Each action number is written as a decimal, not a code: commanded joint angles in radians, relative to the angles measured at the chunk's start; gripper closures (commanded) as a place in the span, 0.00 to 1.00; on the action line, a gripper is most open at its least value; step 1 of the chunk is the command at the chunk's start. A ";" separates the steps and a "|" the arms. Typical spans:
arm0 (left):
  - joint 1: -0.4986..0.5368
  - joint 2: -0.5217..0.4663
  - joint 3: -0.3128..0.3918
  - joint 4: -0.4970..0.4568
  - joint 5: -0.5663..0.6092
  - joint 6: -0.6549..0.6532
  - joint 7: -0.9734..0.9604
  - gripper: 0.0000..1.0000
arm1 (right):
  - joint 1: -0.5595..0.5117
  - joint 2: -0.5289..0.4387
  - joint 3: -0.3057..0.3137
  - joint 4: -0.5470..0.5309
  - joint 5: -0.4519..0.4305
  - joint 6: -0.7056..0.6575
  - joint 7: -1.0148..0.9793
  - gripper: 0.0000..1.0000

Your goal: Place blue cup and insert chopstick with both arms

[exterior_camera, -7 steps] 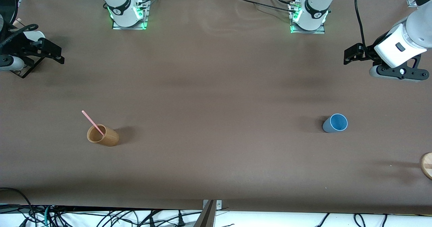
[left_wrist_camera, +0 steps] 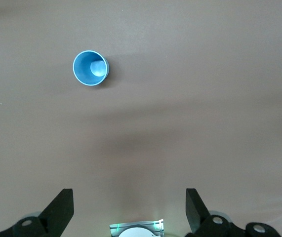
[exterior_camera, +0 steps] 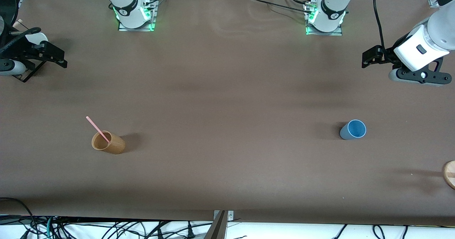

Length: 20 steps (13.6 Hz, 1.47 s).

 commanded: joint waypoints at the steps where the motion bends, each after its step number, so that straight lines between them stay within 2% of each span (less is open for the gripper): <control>1: -0.004 0.013 0.008 0.030 -0.029 -0.012 0.020 0.00 | -0.004 0.002 0.003 0.011 -0.012 0.000 0.017 0.00; 20: -0.001 0.015 0.008 0.030 -0.029 -0.012 0.020 0.00 | -0.038 0.010 0.000 0.006 -0.013 -0.002 0.002 0.00</control>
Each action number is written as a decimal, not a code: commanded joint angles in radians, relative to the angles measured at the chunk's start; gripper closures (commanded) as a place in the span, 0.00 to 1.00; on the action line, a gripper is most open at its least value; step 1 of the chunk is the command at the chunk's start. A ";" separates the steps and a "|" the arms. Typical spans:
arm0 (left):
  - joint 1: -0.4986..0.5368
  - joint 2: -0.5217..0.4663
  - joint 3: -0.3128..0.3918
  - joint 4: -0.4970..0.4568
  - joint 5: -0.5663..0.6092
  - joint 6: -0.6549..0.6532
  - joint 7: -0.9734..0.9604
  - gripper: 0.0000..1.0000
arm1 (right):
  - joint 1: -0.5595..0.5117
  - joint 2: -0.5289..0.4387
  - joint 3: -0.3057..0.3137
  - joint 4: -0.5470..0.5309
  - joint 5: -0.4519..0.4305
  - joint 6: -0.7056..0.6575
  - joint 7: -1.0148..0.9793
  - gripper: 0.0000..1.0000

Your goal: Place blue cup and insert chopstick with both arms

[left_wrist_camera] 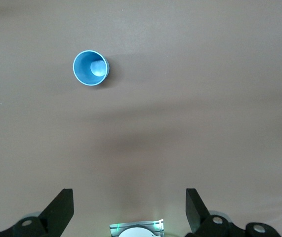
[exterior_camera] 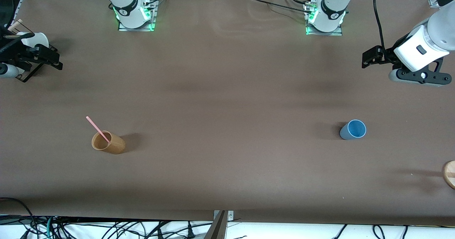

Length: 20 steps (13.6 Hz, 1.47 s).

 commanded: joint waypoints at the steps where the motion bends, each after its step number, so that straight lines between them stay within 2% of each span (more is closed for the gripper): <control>1: -0.005 0.013 0.008 0.029 -0.029 -0.012 0.020 0.00 | -0.013 0.000 0.003 0.006 -0.013 0.006 -0.014 0.00; 8: 0.004 0.037 0.008 0.026 -0.029 -0.010 0.032 0.00 | -0.016 0.018 0.001 -0.005 -0.018 0.032 -0.014 0.00; 12: 0.003 0.119 0.009 0.025 0.000 -0.004 0.035 0.00 | -0.018 0.018 0.001 -0.040 -0.016 0.049 -0.014 0.00; 15: 0.044 0.180 0.047 0.002 -0.003 0.086 0.049 0.00 | -0.018 0.020 0.001 -0.046 -0.016 0.067 -0.014 0.00; 18: 0.138 0.257 0.049 0.000 -0.003 0.186 0.186 0.00 | -0.016 0.029 0.001 -0.047 -0.018 0.075 -0.014 0.00; 20: 0.149 0.321 0.049 -0.002 -0.004 0.240 0.205 0.00 | -0.014 0.035 0.001 -0.046 -0.018 0.075 -0.014 0.00</control>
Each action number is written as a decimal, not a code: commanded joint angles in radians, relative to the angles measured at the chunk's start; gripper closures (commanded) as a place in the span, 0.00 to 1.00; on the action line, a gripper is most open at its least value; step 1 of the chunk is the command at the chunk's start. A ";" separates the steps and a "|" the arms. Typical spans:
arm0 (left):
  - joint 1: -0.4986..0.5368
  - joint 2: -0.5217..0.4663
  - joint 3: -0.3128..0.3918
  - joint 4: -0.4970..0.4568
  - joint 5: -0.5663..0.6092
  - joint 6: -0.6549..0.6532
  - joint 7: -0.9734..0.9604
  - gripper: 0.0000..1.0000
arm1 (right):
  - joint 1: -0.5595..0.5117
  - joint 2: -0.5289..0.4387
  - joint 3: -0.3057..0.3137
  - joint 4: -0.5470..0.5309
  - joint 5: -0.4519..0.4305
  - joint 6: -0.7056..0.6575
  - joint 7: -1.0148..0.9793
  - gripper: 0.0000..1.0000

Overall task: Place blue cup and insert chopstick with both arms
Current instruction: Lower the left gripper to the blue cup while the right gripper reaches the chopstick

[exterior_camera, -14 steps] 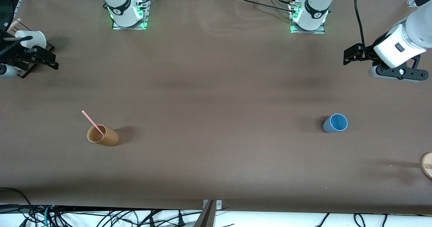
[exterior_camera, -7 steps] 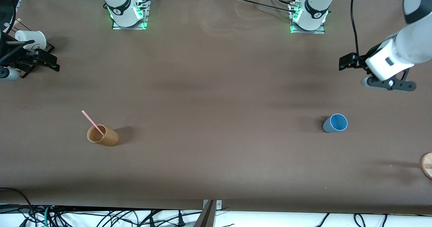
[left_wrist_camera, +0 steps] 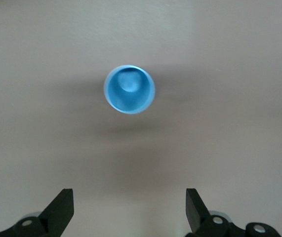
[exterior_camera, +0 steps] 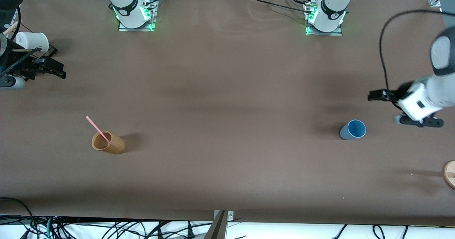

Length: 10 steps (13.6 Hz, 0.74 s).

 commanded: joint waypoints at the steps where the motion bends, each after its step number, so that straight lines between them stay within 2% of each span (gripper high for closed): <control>1: 0.009 0.075 -0.002 0.003 -0.005 0.075 0.037 0.00 | -0.003 -0.001 0.002 -0.009 -0.013 0.013 -0.013 0.00; 5: 0.007 0.078 0.011 -0.076 -0.003 0.193 -0.009 0.00 | -0.005 0.040 0.002 -0.007 -0.017 0.034 -0.014 0.00; 10: 0.013 0.080 0.021 -0.221 -0.003 0.451 -0.014 0.00 | -0.016 0.226 0.002 -0.004 -0.003 0.180 -0.098 0.00</control>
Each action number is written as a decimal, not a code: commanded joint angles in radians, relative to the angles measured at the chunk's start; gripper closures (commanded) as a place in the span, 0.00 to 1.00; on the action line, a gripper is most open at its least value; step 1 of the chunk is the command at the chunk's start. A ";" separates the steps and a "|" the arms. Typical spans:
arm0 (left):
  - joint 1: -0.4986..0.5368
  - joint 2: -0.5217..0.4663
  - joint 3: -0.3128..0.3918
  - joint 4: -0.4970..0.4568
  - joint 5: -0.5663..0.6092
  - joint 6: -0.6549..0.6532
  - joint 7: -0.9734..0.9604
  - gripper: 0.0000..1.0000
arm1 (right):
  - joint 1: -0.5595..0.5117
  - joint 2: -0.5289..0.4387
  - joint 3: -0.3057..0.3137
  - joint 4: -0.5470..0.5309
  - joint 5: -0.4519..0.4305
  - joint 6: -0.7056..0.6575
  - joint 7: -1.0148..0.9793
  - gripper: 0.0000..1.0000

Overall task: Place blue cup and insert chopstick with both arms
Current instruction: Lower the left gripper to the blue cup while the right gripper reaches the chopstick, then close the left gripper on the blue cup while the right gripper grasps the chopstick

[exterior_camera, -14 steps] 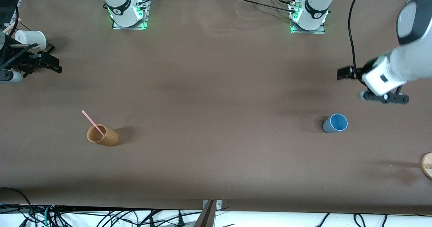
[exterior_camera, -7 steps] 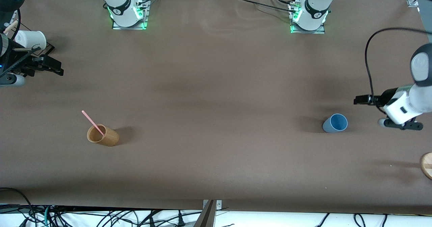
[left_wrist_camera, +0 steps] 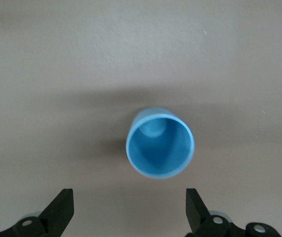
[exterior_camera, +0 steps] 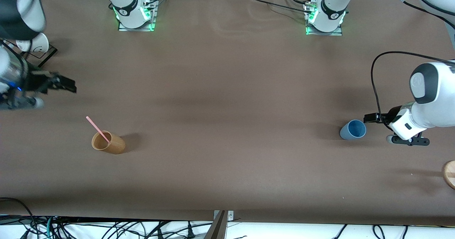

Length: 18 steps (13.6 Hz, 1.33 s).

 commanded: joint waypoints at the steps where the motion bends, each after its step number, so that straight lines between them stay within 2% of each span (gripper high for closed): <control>1: -0.005 -0.021 0.014 -0.076 -0.003 0.098 -0.014 0.00 | -0.030 0.112 0.002 0.016 0.007 0.076 -0.053 0.00; 4: -0.008 0.020 0.030 -0.075 -0.003 0.147 -0.015 0.00 | -0.022 0.175 0.011 0.046 0.013 0.094 -0.057 0.00; 7: -0.020 0.041 0.034 -0.075 -0.003 0.158 -0.050 0.00 | -0.005 0.279 0.018 0.175 0.018 0.099 -0.062 0.00; 11: -0.020 0.074 0.034 -0.076 -0.003 0.211 -0.058 0.00 | -0.011 0.358 0.017 0.192 0.018 0.100 -0.117 0.01; 15: -0.023 0.080 0.034 -0.094 -0.003 0.218 -0.057 0.00 | -0.014 0.391 0.017 0.190 0.019 0.101 -0.126 0.15; 18: -0.026 0.082 0.034 -0.159 -0.005 0.338 -0.057 0.02 | -0.030 0.398 0.015 0.181 0.021 0.100 -0.138 0.26</control>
